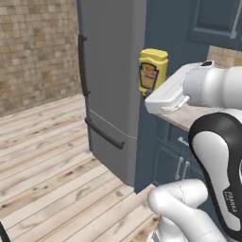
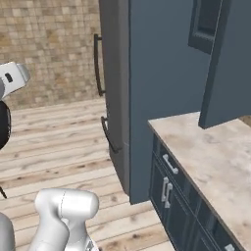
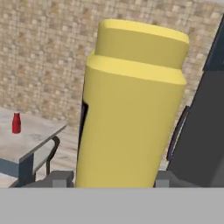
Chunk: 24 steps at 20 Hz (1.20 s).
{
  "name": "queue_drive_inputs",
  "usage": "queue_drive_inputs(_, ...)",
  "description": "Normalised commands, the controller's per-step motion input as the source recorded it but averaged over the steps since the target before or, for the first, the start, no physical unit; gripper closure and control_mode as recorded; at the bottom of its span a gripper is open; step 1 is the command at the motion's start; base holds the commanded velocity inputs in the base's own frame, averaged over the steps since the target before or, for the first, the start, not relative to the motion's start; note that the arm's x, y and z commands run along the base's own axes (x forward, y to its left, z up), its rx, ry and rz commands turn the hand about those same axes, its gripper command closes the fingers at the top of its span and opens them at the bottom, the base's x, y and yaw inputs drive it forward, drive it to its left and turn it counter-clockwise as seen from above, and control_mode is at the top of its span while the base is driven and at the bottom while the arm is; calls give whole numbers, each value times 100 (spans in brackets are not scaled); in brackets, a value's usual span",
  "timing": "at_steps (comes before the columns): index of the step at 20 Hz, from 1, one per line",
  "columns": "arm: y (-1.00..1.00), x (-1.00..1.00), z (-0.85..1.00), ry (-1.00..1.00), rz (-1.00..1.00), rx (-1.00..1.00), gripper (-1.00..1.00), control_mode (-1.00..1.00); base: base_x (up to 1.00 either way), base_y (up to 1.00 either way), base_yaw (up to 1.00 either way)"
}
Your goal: Move the mustard and ketchup from the cabinet to the dining counter.
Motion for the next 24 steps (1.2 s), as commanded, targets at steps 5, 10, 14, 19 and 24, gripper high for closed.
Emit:
queue_drive_inputs(5,0,0,0,0,0,0,100,100,86,3,34)
queue_drive_inputs(10,0,0,0,0,0,0,100,100,84,5,35)
queue_drive_inputs(14,0,0,0,0,0,0,100,100,77,3,41)
queue_drive_inputs(19,0,0,0,0,0,0,100,100,70,2,48)
queue_drive_inputs(24,0,0,0,0,0,0,100,100,64,0,56)
